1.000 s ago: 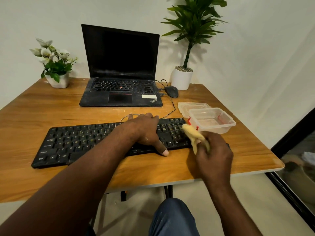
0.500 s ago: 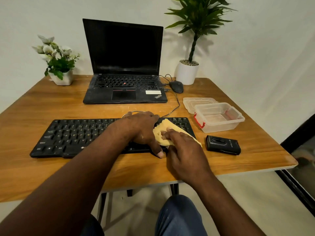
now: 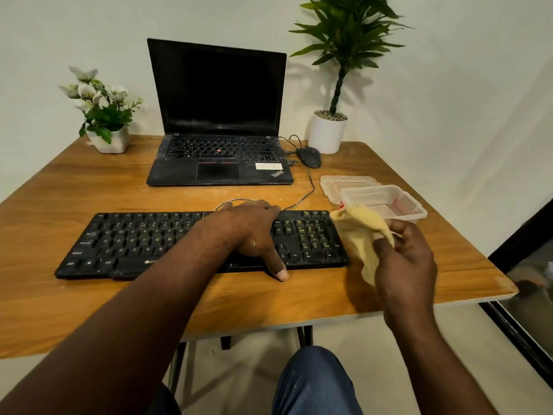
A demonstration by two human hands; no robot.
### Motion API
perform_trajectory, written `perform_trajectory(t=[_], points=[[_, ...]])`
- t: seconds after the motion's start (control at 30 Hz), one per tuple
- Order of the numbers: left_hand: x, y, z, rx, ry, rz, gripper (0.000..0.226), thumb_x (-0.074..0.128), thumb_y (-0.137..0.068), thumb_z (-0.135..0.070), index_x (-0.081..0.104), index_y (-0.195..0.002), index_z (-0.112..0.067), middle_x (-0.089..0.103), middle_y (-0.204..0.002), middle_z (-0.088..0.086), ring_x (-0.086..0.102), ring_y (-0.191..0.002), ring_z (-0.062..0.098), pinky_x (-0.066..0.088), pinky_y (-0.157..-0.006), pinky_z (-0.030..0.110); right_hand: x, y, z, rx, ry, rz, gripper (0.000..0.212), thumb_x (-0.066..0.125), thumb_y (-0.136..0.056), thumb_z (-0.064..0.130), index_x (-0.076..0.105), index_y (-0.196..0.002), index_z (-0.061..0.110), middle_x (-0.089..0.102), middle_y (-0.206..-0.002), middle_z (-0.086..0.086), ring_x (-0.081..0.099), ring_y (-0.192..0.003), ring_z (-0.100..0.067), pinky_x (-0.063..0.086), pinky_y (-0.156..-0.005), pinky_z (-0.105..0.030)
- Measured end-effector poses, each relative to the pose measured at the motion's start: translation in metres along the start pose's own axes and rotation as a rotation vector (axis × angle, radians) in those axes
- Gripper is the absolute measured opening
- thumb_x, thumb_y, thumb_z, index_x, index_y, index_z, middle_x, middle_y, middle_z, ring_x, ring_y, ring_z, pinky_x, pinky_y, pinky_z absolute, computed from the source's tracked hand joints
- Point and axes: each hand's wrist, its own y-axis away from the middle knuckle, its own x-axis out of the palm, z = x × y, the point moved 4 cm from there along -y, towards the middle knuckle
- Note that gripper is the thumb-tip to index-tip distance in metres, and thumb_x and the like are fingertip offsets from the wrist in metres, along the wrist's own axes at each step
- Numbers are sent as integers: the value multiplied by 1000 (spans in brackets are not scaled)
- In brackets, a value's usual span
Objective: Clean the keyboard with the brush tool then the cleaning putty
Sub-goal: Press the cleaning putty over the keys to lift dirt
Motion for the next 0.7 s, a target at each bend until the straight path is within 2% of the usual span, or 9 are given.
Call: perform_trajectory(t=[0.07,0.13,0.17,0.23,0.3,0.37,0.47,0.57,0.7], points=[[0,0,-1,-4,6,6,149,84,-52,-78,4,-166,-26,8,-172,-6,13,-157,29,17,-125,60,0,-8,9,102,-100,-157,19,62,-101,17,60,-110,34,64,-93,19,62,-80,-2,50,-68,-30],[0,0,-1,-8,9,6,149,85,-52,-77,3,-166,-26,8,-173,-6,12,-157,29,19,-124,60,9,-12,25,17,-37,-209,19,61,-101,17,57,-111,32,61,-89,20,61,-77,0,50,-66,-26],[0,1,-1,-10,12,6,148,85,-53,-76,3,-166,-26,8,-173,-6,12,-157,29,20,-124,60,18,-12,32,-53,45,-174,19,60,-101,15,57,-113,29,62,-88,17,61,-74,-1,50,-62,-24],[-1,3,-1,-11,15,5,146,86,-54,-74,4,-166,-27,10,-172,-6,14,-157,29,22,-123,59,47,-8,35,-163,254,26,24,57,-101,13,56,-123,23,68,-90,3,65,-71,-12,55,-58,-31],[-2,3,-3,-9,7,0,145,87,-54,-73,7,-166,-28,14,-171,-6,18,-155,29,24,-123,59,74,-1,31,-222,474,247,29,57,-100,14,54,-127,24,70,-95,-4,67,-79,-20,60,-68,-41],[-2,2,-4,-11,-1,1,142,87,-53,-74,13,-165,-27,19,-169,-6,24,-153,29,25,-122,58,89,6,31,-296,595,368,31,57,-100,14,53,-128,24,71,-100,-5,67,-87,-25,58,-73,-43],[-2,0,-2,-15,27,-9,135,88,-50,-75,26,-160,-28,29,-163,-7,33,-146,28,28,-120,57,90,12,32,-332,552,466,33,55,-101,15,50,-131,25,71,-105,-5,67,-93,-25,57,-75,-43],[-2,0,-2,-6,-9,-9,143,85,-51,-78,14,-164,-27,19,-169,-6,24,-153,28,20,-123,59,75,22,26,-391,505,491,33,59,-100,14,54,-130,25,72,-111,-2,67,-95,-21,53,-74,-34],[-2,1,-3,-12,-12,13,144,84,-55,-76,7,-165,-25,11,-172,-4,15,-157,29,18,-123,61,50,42,13,-480,487,490,34,64,-97,12,56,-127,25,72,-118,3,68,-102,-15,53,-76,-24]])
